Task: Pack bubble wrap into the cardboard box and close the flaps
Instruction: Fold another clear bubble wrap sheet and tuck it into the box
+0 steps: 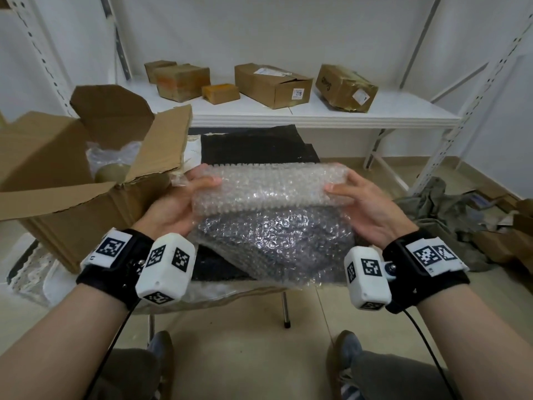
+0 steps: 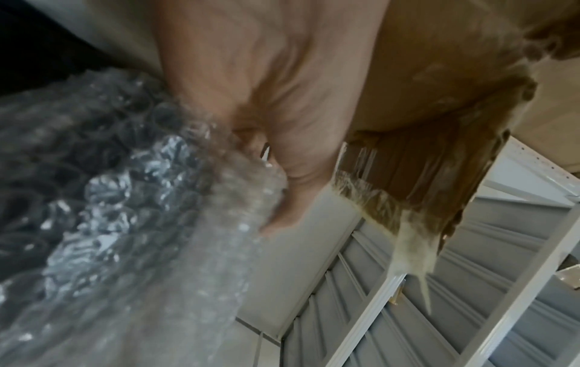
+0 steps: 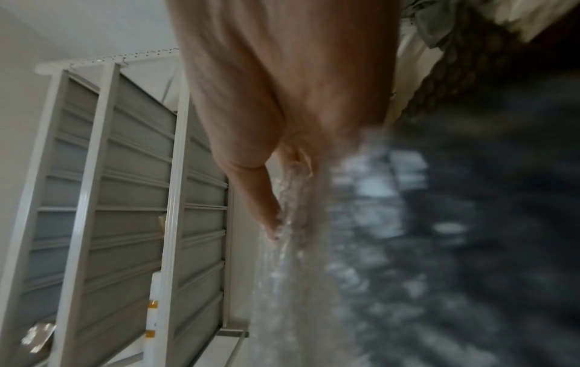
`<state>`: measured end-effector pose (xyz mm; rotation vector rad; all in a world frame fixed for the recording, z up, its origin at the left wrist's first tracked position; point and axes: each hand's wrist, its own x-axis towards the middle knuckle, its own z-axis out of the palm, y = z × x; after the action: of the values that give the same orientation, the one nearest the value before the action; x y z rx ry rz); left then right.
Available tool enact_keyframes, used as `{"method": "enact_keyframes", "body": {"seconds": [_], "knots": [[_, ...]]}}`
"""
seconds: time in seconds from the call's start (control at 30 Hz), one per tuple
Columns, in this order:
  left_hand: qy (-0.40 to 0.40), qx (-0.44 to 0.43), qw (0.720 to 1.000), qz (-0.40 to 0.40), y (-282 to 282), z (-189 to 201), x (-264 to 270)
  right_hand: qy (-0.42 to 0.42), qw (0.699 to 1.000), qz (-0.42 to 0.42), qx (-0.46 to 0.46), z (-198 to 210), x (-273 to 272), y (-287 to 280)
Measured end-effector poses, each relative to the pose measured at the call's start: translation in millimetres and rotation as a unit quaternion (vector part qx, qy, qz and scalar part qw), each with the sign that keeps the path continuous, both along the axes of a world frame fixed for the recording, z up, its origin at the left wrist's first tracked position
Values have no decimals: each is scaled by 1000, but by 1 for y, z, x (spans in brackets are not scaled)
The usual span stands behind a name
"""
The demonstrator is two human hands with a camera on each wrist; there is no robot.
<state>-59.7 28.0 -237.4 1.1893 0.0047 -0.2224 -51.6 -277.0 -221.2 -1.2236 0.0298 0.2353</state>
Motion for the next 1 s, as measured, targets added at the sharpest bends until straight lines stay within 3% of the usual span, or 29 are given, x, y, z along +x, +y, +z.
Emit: {"method": "enact_keyframes", "body": {"seconds": [0.23,0.4,0.6,0.67,0.8,0.9,1.0], "knots": [[20,163,986,-25,-5,-13,1,-5,998,-54,-18,-4,1,0],[27,159,986,50,-4,-20,13,26,994,74,-75,1,-9,8],[55,141,987,43,-4,-11,21,16,998,50,-22,-2,-7,5],[68,114,989,57,-4,-9,20,20,998,52,40,0,-8,4],[105,-25,991,75,-4,-15,13,11,994,42,99,-2,-8,4],[62,-169,974,137,-1,-18,9,-3,990,57,131,-1,-9,4],[36,-239,963,119,1,-18,10,14,989,28,148,-5,-4,1]]}}
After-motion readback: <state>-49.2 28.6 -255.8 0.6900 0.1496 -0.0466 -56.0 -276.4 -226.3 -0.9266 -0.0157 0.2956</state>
